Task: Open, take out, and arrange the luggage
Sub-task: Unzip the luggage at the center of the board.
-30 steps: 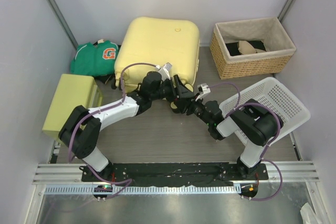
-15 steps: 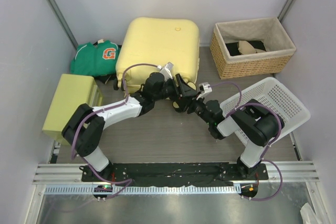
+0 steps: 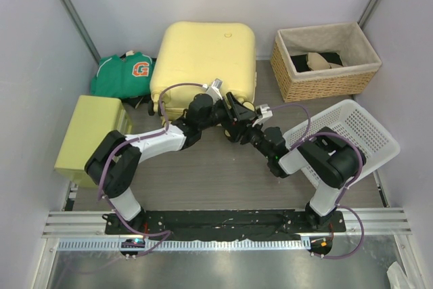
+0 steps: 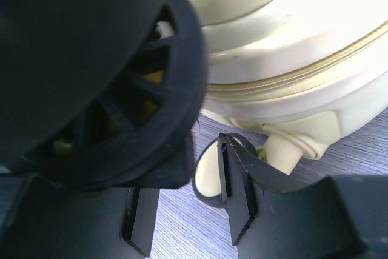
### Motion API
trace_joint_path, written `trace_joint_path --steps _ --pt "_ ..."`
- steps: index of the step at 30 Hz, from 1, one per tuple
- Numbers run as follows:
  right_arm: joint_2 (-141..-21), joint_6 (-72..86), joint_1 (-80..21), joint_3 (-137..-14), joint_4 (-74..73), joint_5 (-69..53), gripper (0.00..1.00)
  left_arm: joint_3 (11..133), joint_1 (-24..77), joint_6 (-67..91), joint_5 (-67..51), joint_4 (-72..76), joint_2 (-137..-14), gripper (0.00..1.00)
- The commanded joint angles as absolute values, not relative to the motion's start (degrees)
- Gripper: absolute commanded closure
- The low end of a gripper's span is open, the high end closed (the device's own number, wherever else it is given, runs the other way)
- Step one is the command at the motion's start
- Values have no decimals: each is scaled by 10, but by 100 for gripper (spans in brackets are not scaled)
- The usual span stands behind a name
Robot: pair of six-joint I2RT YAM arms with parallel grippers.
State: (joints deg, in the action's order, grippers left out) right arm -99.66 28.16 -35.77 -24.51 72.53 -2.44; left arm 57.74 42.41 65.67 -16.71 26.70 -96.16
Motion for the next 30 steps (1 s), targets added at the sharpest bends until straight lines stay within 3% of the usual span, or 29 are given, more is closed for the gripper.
trace_joint_path --steps 1,18,27,30 --pt "-997 267 -365 -300 956 -18 51 613 450 717 -202 451 -954 100" --pt "-1015 237 -373 -344 956 40 57 587 451 721 -178 459 -937 100" --pt "-1034 246 -374 -359 956 76 73 583 452 725 -173 465 -939 100" --pt "-1039 257 -374 -366 956 81 84 582 452 726 -175 468 -938 100"
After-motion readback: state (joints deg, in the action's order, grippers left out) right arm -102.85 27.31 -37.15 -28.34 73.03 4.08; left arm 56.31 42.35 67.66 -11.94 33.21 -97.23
